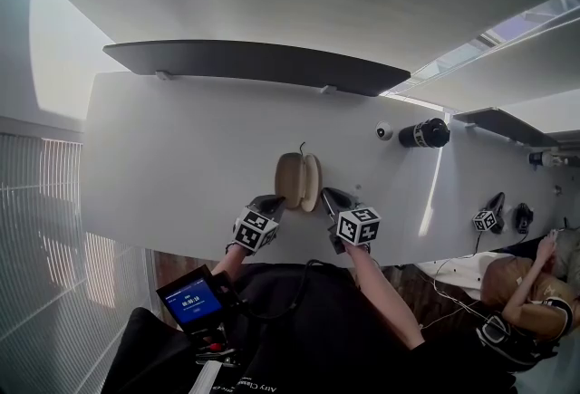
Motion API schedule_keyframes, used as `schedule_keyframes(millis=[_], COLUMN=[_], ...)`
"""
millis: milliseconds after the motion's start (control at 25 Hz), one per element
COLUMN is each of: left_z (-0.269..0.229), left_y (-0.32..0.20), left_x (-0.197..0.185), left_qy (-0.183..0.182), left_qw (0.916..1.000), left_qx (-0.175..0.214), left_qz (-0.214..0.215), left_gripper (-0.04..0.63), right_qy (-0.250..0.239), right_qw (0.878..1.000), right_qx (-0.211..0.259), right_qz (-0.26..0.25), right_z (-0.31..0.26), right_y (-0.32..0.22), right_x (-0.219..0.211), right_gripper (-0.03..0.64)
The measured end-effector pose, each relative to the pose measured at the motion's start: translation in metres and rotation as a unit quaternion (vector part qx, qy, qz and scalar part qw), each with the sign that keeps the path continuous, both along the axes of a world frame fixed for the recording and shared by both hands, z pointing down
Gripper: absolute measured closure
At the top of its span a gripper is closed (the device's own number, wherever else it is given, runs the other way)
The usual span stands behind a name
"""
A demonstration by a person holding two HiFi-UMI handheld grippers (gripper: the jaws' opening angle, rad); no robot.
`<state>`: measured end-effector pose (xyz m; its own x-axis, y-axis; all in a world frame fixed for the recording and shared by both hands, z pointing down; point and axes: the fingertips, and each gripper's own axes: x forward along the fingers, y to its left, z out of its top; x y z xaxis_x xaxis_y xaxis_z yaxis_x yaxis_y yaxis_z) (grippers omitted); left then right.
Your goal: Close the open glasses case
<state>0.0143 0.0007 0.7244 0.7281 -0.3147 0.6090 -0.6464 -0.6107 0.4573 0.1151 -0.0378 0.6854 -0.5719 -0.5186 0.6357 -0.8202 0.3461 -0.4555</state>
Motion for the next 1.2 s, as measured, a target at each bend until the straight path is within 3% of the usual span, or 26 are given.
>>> schedule_keyframes(millis=[280, 680, 1200], left_z=[0.001, 0.0, -0.003], left_y=[0.001, -0.001, -0.002], left_x=[-0.016, -0.012, -0.027], left_qy=[0.007, 0.025, 0.025], left_qw=[0.9997, 0.9993, 0.9987], left_qx=[-0.003, -0.001, 0.0], left_qz=[-0.025, -0.029, -0.044], left_gripper=[0.589, 0.589, 0.589], right_qy=[0.002, 0.008, 0.001], right_qw=[1.0, 0.999, 0.995], right_qx=[0.012, 0.024, 0.034], right_qz=[-0.004, -0.027, -0.093], right_z=[-0.009, -0.02, -0.027], right_y=[-0.004, -0.01, -0.009], right_x=[-0.006, -0.025, -0.072], right_gripper=[0.618, 0.618, 0.618])
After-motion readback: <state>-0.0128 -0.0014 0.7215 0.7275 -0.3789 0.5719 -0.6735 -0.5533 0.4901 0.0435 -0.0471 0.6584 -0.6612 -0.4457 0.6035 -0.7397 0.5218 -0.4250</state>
